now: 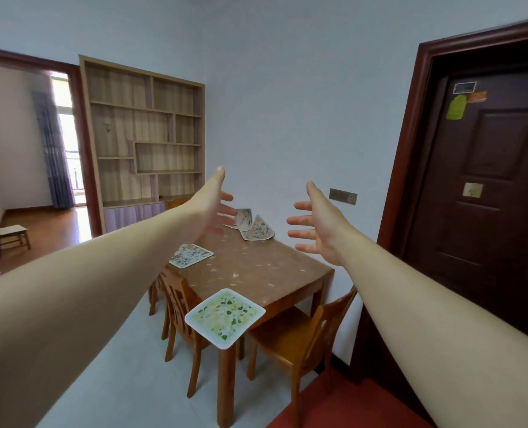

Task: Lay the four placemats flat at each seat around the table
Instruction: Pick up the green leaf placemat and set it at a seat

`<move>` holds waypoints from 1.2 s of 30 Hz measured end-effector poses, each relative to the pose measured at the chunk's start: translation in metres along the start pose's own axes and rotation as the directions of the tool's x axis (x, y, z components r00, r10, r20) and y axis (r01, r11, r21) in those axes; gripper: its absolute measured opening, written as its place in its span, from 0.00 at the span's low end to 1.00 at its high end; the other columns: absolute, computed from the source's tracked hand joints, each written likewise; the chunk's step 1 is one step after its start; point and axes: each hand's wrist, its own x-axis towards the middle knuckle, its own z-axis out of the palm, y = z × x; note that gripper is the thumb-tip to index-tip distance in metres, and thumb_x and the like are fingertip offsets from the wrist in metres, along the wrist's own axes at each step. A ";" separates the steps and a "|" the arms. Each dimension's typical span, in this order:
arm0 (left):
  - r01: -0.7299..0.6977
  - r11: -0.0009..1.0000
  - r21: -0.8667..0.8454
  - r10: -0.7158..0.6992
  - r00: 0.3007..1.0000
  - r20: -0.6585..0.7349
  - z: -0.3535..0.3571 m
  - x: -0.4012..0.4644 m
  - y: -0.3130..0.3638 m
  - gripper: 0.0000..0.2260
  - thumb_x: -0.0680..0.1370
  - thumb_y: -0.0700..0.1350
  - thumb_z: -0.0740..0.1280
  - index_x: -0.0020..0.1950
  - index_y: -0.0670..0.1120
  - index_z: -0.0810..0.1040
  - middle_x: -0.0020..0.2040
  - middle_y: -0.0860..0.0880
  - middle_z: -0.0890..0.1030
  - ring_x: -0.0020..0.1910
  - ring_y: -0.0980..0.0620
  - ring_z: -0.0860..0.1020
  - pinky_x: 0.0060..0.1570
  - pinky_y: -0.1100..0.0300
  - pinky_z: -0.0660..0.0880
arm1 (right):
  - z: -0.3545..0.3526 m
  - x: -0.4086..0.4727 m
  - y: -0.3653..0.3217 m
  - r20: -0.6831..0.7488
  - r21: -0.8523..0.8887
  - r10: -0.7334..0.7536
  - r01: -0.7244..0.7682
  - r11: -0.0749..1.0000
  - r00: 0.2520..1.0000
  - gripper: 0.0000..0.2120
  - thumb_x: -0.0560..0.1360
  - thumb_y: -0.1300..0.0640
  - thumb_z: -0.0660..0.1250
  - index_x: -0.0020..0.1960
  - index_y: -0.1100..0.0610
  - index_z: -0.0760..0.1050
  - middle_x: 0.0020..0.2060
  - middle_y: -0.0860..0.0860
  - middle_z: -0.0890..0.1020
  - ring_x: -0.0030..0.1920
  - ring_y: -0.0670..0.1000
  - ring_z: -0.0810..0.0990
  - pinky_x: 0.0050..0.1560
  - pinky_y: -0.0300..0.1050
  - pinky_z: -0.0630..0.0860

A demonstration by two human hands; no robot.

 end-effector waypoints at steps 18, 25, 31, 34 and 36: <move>0.048 0.999 -0.010 -0.048 0.999 0.000 -0.009 0.233 -0.058 0.37 0.79 0.72 0.47 0.64 0.44 0.77 0.58 0.41 0.83 0.56 0.40 0.82 0.58 0.43 0.76 | 0.034 0.239 0.041 0.025 -0.012 0.049 -0.049 0.999 0.998 0.32 0.81 0.31 0.52 0.71 0.53 0.74 0.62 0.56 0.82 0.59 0.58 0.82 0.68 0.65 0.73; 0.074 0.997 -0.021 -0.072 0.994 0.082 -0.029 0.346 -0.086 0.36 0.81 0.69 0.47 0.65 0.42 0.77 0.57 0.40 0.83 0.55 0.40 0.82 0.65 0.41 0.73 | 0.072 0.338 0.054 -0.058 -0.035 0.083 -0.085 0.996 0.995 0.32 0.81 0.30 0.52 0.69 0.52 0.75 0.57 0.53 0.84 0.56 0.56 0.83 0.66 0.63 0.75; 0.111 0.994 -0.008 -0.109 0.985 0.137 -0.039 0.430 -0.120 0.36 0.82 0.68 0.47 0.63 0.41 0.79 0.57 0.40 0.84 0.56 0.39 0.82 0.60 0.45 0.75 | 0.098 0.405 0.077 -0.104 -0.002 0.126 -0.127 0.992 0.987 0.31 0.81 0.31 0.52 0.69 0.52 0.76 0.58 0.54 0.84 0.57 0.57 0.84 0.66 0.63 0.76; 0.152 0.988 -0.022 -0.147 0.978 0.146 -0.033 0.463 -0.142 0.36 0.82 0.68 0.47 0.62 0.40 0.80 0.57 0.39 0.84 0.56 0.39 0.82 0.57 0.48 0.75 | 0.104 0.434 0.093 -0.108 0.015 0.158 -0.157 0.987 0.982 0.31 0.82 0.31 0.52 0.68 0.52 0.76 0.59 0.55 0.84 0.58 0.58 0.83 0.64 0.61 0.76; 0.174 0.984 -0.032 -0.167 0.973 0.158 -0.029 0.485 -0.158 0.36 0.82 0.68 0.47 0.62 0.40 0.80 0.57 0.39 0.84 0.57 0.39 0.82 0.55 0.48 0.76 | 0.105 0.455 0.105 -0.111 0.030 0.170 -0.168 0.985 0.979 0.30 0.82 0.32 0.52 0.67 0.52 0.76 0.59 0.55 0.84 0.58 0.58 0.84 0.63 0.59 0.77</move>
